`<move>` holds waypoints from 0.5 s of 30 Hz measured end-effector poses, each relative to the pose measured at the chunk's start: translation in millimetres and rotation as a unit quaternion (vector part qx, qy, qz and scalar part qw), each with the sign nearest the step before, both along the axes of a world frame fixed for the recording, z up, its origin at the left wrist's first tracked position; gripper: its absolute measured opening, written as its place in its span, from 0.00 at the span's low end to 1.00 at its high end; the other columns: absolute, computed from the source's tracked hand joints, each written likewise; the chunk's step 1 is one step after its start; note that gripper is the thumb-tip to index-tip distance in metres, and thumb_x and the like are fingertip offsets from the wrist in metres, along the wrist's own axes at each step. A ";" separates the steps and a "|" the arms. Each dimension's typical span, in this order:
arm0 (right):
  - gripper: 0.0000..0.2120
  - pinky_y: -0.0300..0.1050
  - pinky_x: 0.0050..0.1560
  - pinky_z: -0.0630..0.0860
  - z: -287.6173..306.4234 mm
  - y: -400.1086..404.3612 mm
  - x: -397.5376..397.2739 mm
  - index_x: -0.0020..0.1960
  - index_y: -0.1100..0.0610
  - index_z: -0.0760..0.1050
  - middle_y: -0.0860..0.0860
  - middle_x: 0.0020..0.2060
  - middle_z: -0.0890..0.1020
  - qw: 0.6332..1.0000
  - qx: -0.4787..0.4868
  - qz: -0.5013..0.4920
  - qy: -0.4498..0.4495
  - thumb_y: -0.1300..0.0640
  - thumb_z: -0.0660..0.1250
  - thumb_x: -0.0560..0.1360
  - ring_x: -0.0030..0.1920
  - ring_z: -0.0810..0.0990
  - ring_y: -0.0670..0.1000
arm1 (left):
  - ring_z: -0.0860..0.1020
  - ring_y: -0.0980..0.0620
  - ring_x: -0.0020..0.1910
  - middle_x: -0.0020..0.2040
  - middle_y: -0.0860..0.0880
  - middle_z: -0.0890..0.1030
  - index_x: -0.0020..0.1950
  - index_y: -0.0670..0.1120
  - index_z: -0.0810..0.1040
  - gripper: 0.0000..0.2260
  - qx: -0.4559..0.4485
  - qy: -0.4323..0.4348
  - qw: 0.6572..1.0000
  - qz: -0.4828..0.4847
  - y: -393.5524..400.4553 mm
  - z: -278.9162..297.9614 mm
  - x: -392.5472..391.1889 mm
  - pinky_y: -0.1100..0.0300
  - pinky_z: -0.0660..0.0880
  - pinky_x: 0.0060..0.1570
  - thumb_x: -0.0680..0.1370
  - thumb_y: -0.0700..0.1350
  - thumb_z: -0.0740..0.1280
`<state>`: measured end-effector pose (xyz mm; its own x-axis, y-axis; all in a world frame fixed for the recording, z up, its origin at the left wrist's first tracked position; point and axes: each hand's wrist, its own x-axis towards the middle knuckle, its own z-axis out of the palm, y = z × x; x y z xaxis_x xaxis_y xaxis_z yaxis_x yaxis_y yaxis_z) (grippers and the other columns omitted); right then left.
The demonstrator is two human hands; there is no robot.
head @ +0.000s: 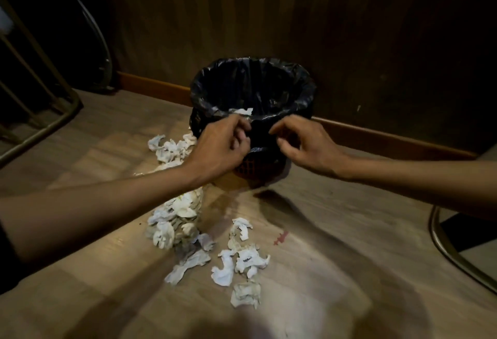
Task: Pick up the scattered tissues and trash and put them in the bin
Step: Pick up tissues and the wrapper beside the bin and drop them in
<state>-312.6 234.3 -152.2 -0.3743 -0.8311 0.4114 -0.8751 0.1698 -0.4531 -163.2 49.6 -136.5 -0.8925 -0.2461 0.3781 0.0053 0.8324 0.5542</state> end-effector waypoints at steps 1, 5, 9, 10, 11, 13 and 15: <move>0.11 0.34 0.45 0.74 -12.9 5.4 5.3 0.58 0.54 0.77 0.48 0.48 0.79 1.000 0.024 0.016 0.000 0.57 0.67 0.76 0.44 0.78 0.43 | 0.79 0.58 0.35 0.39 0.54 0.81 0.53 0.48 0.76 0.07 -0.003 -0.030 1.000 -0.008 -1.2 -12.7 7.3 0.63 0.76 0.37 0.75 0.44 0.65; 0.10 0.38 0.42 0.78 -70.5 22.3 16.9 0.56 0.52 0.77 0.47 0.48 0.80 0.988 0.144 0.043 -0.044 0.56 0.66 0.75 0.43 0.79 0.43 | 0.79 0.57 0.33 0.36 0.53 0.81 0.49 0.50 0.76 0.06 -0.013 -0.145 0.989 -0.008 -6.7 -67.1 30.9 0.57 0.78 0.36 0.73 0.45 0.64; 0.12 0.45 0.45 0.80 -117.0 35.3 16.8 0.57 0.54 0.77 0.49 0.48 0.82 0.950 0.299 0.071 -0.057 0.51 0.64 0.76 0.43 0.80 0.45 | 0.77 0.59 0.33 0.36 0.54 0.81 0.46 0.50 0.78 0.04 -0.008 -0.256 0.966 -0.024 -3.8 -109.2 45.2 0.61 0.74 0.38 0.73 0.44 0.66; 0.13 0.45 0.45 0.80 -125.5 37.5 17.5 0.56 0.54 0.78 0.49 0.48 0.82 0.939 0.329 0.085 -0.058 0.49 0.63 0.76 0.43 0.81 0.46 | 0.78 0.57 0.34 0.37 0.54 0.81 0.46 0.49 0.79 0.04 -0.014 -0.279 0.959 -0.035 -1.6 -119.8 48.2 0.60 0.75 0.39 0.73 0.44 0.66; 0.13 0.44 0.46 0.80 -133.4 39.6 18.7 0.56 0.54 0.78 0.49 0.49 0.82 0.927 0.355 0.108 -0.054 0.48 0.63 0.77 0.44 0.81 0.46 | 0.80 0.54 0.37 0.40 0.52 0.82 0.49 0.49 0.79 0.06 -0.027 -0.307 0.950 -0.044 1.4 -129.2 52.3 0.58 0.77 0.41 0.73 0.45 0.66; 0.10 0.43 0.46 0.76 -144.9 42.7 20.8 0.56 0.54 0.78 0.51 0.50 0.82 0.908 0.387 0.151 -0.048 0.51 0.64 0.78 0.45 0.80 0.49 | 0.81 0.49 0.46 0.52 0.49 0.81 0.57 0.50 0.78 0.13 -0.065 -0.364 0.926 -0.075 9.5 -150.5 61.1 0.56 0.78 0.45 0.73 0.49 0.68; 0.09 0.45 0.49 0.74 -151.3 42.5 23.6 0.57 0.54 0.78 0.53 0.51 0.81 0.894 0.405 0.180 -0.061 0.55 0.64 0.78 0.48 0.79 0.52 | 0.78 0.46 0.54 0.63 0.48 0.73 0.66 0.54 0.72 0.23 -0.096 -0.401 0.903 -0.121 19.7 -167.4 73.4 0.54 0.78 0.49 0.72 0.54 0.70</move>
<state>-288.9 276.7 -303.5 -0.0230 -0.9135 -0.4061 -0.8914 0.2026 -0.4054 -89.8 69.3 -303.9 -0.9170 -0.0051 -0.3990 -0.1386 0.9416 0.3067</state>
